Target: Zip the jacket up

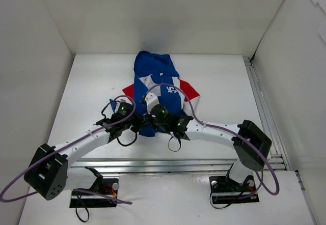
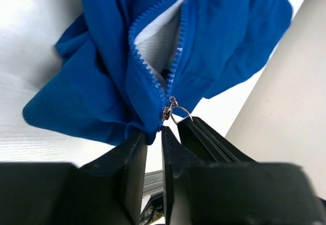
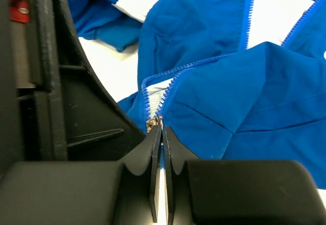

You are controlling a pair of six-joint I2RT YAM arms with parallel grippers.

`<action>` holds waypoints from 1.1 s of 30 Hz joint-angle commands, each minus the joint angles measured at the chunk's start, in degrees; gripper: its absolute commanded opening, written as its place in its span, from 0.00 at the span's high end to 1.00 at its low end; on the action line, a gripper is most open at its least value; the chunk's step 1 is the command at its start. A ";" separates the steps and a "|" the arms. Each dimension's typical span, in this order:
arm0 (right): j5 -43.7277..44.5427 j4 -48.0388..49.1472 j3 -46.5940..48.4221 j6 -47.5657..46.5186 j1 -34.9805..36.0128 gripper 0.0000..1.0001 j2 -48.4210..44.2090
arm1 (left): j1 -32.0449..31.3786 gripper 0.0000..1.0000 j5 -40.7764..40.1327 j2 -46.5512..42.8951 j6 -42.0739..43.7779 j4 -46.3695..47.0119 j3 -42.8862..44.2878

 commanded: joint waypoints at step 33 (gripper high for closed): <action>6.90 5.35 6.64 -12.99 -5.87 1.00 -2.07 | 6.47 1.00 30.68 4.61 35.73 -0.01 4.05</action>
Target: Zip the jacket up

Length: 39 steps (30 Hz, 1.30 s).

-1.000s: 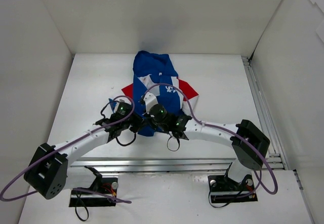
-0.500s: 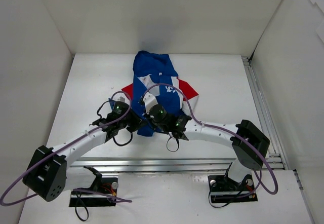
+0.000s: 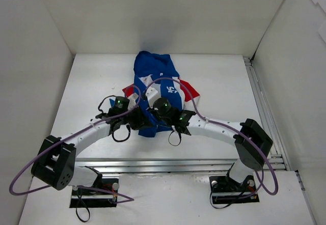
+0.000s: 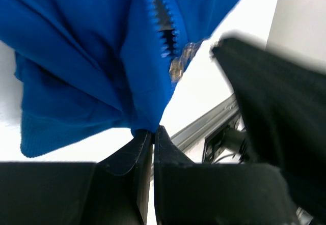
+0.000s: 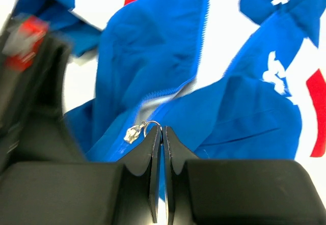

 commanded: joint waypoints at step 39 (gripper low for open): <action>3.99 -0.35 36.47 -11.64 -31.46 1.00 1.98 | 15.01 1.00 -0.78 -27.96 10.74 -28.47 -5.96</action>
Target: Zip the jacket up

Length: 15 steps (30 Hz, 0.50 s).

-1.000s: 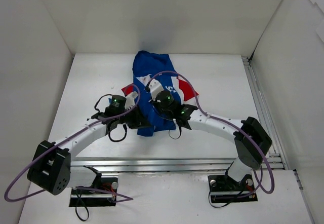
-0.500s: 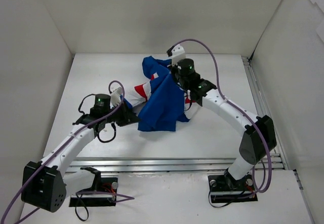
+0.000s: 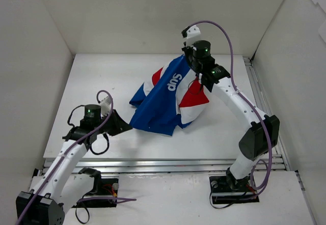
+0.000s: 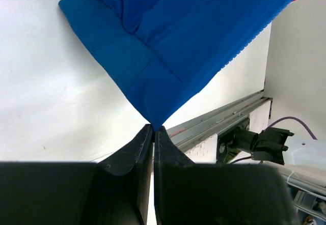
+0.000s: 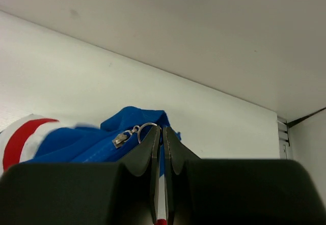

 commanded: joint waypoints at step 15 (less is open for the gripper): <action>-3.07 4.99 2.61 2.57 -8.15 1.00 -0.51 | 3.94 0.94 -2.79 -3.24 -0.37 -9.64 -5.42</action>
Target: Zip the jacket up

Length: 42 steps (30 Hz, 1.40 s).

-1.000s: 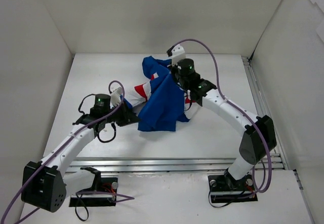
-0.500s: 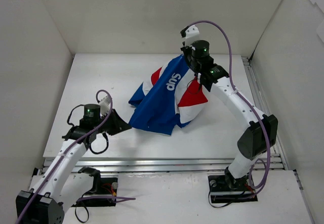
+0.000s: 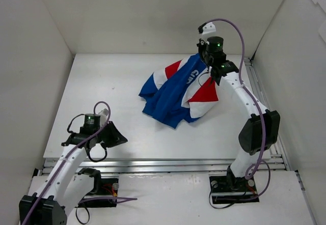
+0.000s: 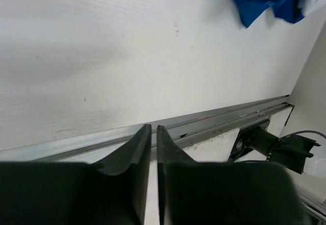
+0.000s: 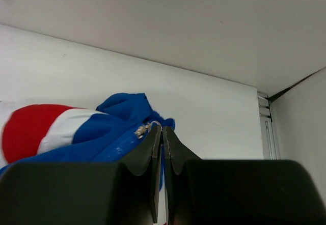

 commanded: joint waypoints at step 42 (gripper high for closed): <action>-2.63 -14.13 -39.55 29.38 12.60 0.37 -9.24 | -9.02 0.21 -18.21 5.95 10.04 -0.72 17.88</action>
